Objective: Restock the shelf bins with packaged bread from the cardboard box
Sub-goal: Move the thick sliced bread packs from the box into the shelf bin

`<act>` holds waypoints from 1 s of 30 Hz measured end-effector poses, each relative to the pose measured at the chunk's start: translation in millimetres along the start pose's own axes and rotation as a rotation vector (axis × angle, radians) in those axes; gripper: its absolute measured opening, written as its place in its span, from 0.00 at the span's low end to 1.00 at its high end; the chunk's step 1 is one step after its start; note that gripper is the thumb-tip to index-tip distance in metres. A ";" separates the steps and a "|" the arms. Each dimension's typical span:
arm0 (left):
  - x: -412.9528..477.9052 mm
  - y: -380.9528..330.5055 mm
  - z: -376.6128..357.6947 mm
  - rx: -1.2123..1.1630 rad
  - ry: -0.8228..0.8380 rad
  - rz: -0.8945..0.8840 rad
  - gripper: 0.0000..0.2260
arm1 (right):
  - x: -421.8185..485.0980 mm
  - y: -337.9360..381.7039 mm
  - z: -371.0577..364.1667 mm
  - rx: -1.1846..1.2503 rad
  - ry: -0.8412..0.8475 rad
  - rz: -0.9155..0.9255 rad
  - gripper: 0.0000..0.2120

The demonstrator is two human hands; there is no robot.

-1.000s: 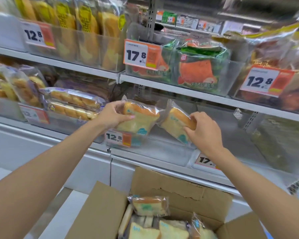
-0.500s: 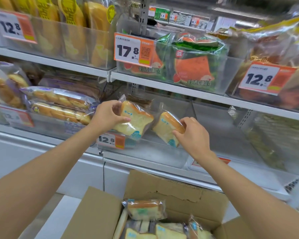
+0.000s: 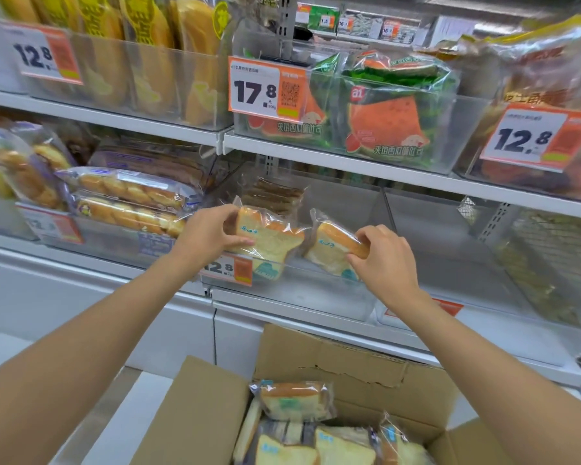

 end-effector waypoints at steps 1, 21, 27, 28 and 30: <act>-0.7 1.2 3.7 0.039 -0.017 -0.017 0.20 | -0.6 -1.2 -0.4 -0.003 0.000 0.003 0.12; -33.5 6.7 -13.7 0.730 0.152 -0.360 0.37 | 2.8 1.3 -1.5 -0.040 0.001 0.047 0.12; -32.8 -51.2 -61.3 0.582 0.216 -0.402 0.39 | 2.9 2.6 -6.4 -0.064 -0.002 0.036 0.11; -35.2 -47.9 -65.6 0.545 0.226 -0.410 0.37 | 3.1 2.4 -7.0 -0.061 -0.003 0.037 0.10; -36.4 -34.0 -61.4 0.486 0.233 -0.404 0.35 | 3.7 1.2 -8.1 -0.060 -0.004 0.041 0.10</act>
Point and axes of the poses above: each hand's wrist, its own x-axis towards the middle knuckle, its own z-axis out of the back of the hand, y = z × x, the point moved 10 cm from there along x, towards the middle knuckle, and after that the axes turned 2 degrees about -y, right-handed, at the moved point
